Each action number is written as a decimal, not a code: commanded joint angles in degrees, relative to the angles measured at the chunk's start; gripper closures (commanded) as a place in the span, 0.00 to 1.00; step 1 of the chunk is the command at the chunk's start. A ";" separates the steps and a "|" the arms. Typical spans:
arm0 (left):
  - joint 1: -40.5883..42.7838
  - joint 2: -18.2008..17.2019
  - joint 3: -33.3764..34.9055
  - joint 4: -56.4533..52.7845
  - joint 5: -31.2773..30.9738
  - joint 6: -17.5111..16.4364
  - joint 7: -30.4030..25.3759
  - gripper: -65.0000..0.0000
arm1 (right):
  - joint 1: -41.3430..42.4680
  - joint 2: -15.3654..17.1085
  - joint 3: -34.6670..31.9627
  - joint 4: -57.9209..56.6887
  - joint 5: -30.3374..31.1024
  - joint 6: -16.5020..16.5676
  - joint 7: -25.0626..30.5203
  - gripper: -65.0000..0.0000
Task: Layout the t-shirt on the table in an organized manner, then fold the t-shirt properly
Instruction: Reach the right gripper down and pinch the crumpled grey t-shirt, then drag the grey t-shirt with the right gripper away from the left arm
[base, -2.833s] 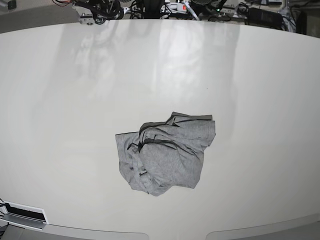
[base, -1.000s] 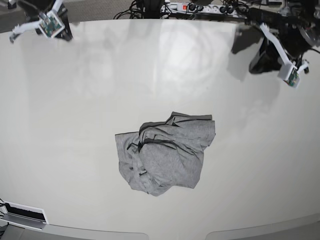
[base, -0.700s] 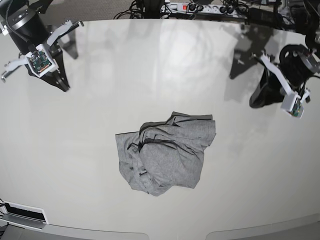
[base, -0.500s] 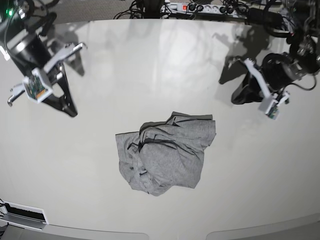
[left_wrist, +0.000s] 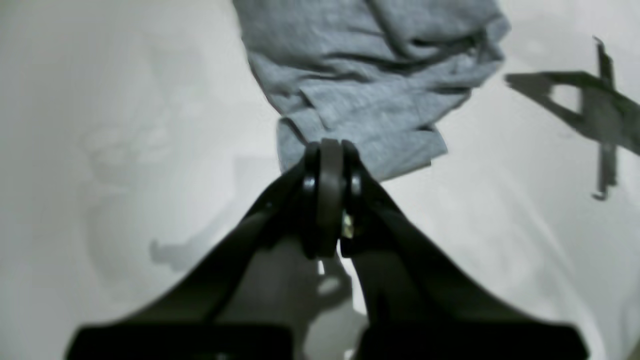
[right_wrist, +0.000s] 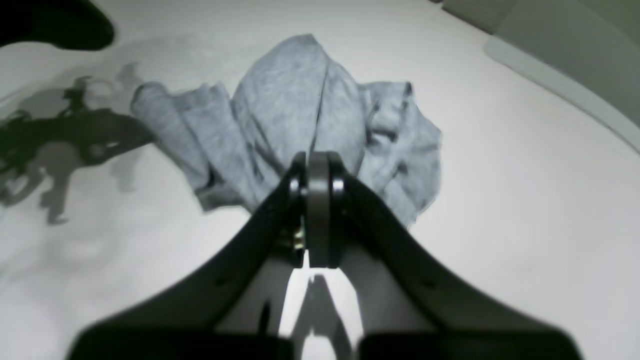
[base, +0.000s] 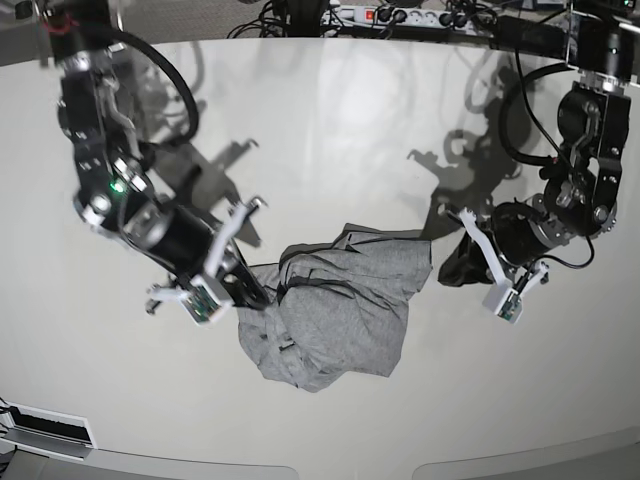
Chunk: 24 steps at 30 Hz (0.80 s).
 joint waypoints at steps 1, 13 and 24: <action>-1.36 -0.79 -0.37 0.63 -0.66 -0.37 -1.40 1.00 | 2.95 -0.70 -0.42 -1.31 0.57 -0.37 1.68 1.00; -1.07 -0.98 -0.37 0.57 1.44 -0.42 0.55 1.00 | 17.38 -9.20 -1.44 -26.58 -1.40 4.02 1.01 0.39; -1.09 -0.98 -0.37 0.57 0.35 -0.44 0.52 1.00 | 24.13 -9.92 -1.44 -31.36 -2.21 3.04 -2.49 1.00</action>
